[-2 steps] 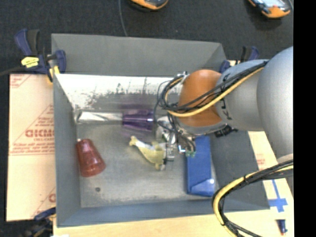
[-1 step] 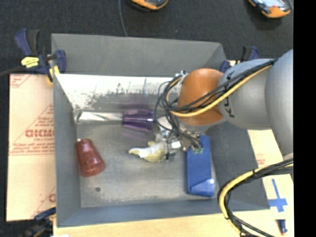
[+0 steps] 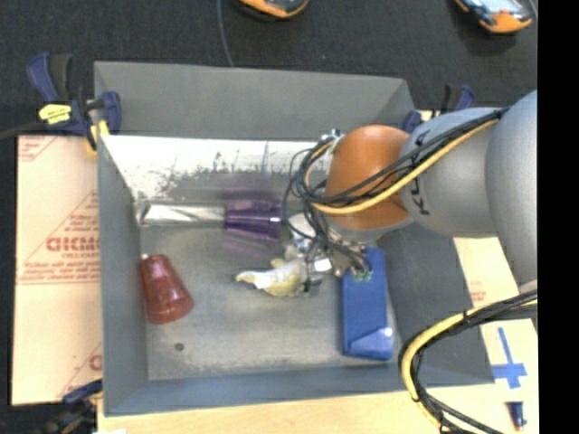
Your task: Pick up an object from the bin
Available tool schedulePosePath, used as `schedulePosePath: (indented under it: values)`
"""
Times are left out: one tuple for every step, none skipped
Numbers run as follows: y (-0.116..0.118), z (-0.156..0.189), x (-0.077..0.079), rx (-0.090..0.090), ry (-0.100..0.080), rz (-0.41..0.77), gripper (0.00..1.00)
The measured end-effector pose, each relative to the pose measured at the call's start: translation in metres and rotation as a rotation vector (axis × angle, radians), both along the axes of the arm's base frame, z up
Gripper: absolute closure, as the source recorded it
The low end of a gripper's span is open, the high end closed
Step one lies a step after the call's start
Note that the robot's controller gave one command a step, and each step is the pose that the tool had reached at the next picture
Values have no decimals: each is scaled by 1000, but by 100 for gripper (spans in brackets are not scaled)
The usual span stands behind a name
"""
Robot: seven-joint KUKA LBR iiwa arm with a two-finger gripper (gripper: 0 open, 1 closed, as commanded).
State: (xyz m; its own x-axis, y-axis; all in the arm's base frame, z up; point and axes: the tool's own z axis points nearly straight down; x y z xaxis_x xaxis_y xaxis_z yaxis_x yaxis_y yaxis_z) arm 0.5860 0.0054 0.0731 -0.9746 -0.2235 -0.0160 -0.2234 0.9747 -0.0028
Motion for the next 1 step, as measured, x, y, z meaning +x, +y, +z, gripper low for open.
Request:
schedulePosePath:
  values:
    - [0,11,0,0,-4,-2,100]
